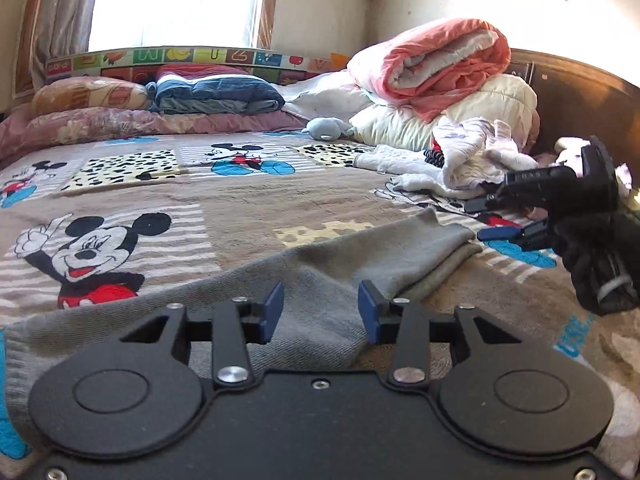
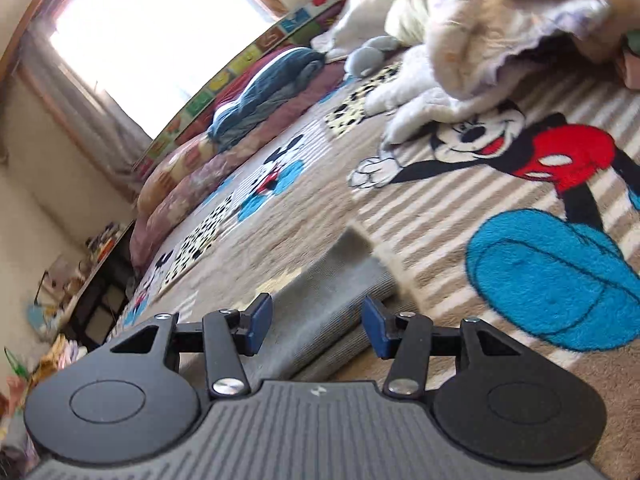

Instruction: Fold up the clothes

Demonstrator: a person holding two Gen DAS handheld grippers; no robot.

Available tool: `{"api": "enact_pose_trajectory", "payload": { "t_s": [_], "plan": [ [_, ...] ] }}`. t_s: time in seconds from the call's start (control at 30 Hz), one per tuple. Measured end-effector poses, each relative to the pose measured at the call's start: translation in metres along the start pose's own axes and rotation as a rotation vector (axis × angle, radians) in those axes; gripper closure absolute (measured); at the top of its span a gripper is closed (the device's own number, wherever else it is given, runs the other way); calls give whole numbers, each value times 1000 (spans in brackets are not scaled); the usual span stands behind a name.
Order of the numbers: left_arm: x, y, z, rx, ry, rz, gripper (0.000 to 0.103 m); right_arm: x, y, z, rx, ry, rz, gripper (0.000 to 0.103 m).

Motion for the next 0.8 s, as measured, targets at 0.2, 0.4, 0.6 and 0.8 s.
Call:
{"api": "enact_pose_trajectory", "payload": {
  "t_s": [0.2,0.4,0.6,0.8],
  "plan": [
    [-10,3,-8,15,43,-26,60,1,-20,-27,-17,81,-189,51],
    [-15,1,-10,7,78,-66,60,-3,-18,-43,-18,103,-239,53],
    [-24,-3,-15,10,128,-121,54,-4,-14,-55,-27,94,-243,92],
    [-26,3,-15,23,140,-119,52,9,-7,-15,49,-12,-233,92]
  ]
}}
Point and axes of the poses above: each gripper's, at about its wrist camera, not at the fingertips, and z roughly against the way its jaws point, y to its left, x to its top, the point moved 6 cm from there along -z, roughly the way its jaws point, and after that the axes turned 14 degrees about -x, right-handed, at the moved point
